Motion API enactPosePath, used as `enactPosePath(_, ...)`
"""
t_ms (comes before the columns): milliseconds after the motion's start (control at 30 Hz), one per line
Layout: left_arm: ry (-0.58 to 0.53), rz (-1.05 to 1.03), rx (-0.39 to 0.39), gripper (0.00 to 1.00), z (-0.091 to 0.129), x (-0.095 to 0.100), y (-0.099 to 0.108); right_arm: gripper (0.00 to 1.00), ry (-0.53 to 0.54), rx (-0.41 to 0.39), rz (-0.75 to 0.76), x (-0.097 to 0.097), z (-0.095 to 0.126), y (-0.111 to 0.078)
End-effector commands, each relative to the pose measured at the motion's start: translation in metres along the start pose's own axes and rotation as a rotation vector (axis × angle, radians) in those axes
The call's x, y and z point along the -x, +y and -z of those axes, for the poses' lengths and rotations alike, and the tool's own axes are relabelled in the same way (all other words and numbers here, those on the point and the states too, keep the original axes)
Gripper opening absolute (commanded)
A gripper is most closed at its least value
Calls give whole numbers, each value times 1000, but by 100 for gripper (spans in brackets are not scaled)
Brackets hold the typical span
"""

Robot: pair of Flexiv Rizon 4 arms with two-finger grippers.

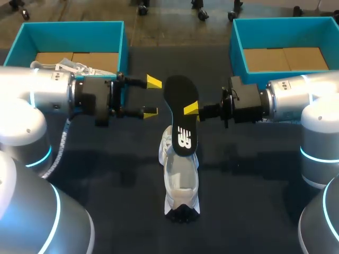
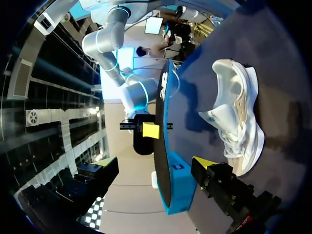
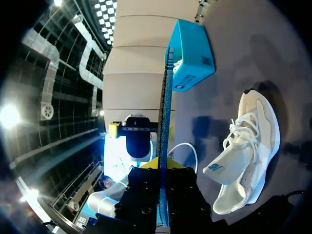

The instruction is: Take the shoe out of the shoebox, open the shoe tongue, remove and reinsert the insole, then place the shoe into the shoebox

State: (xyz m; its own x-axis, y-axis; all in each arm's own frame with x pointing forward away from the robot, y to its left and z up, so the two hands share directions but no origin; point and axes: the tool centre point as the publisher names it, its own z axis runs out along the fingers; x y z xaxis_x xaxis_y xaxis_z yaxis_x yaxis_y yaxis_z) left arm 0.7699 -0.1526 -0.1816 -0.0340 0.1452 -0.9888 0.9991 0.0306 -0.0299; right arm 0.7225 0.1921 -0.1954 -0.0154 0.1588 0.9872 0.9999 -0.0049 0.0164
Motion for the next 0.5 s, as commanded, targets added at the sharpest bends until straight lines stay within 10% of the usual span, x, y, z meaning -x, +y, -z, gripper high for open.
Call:
enactPosePath(33,10,-7,7,100,-23,-8,9,0,-1,2,0,0,-1,0)
enactPosePath(500,-49,39,40,92,-46,-15,9,0,-1,2,0,0,-1,0)
